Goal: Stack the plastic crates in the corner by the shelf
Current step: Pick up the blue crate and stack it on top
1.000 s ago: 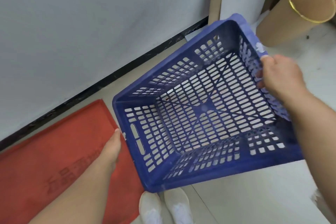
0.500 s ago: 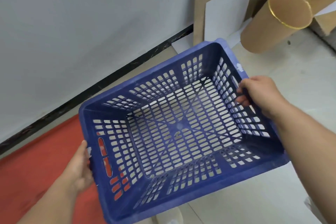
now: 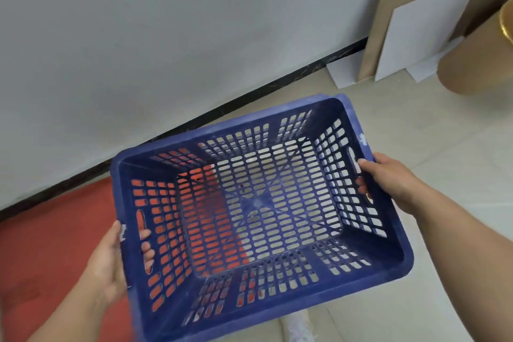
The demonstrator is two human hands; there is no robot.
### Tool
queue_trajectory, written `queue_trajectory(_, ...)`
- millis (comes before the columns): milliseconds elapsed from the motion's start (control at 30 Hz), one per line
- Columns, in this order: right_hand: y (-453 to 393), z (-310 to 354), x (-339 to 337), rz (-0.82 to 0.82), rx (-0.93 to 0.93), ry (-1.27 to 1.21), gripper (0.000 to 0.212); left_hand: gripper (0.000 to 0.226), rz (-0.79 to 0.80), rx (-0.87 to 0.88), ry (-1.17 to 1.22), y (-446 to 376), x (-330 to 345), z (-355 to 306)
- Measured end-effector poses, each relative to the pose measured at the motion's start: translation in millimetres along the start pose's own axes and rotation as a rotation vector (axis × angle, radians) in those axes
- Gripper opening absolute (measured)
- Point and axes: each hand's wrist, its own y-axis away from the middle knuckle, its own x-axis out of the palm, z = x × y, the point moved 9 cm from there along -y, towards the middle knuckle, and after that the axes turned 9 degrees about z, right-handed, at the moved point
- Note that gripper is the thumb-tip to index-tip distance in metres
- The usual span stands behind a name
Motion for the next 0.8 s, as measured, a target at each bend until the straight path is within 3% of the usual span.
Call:
queue_trajectory(200,8,6,98,0.053,0.008,-0.138,0.034,0.045,-0.025,0.072,0.141,10,-95,5)
queue_trajectory(567,13,-10,318,0.167,0.023,-0.137,0.038,0.042,-0.111,0.117,0.185,5,-307,11)
queue_trajectory(800,-10,-13,407,0.179,0.003,-0.057,0.041,0.043,-0.122,0.108,0.161,-44,-383,14)
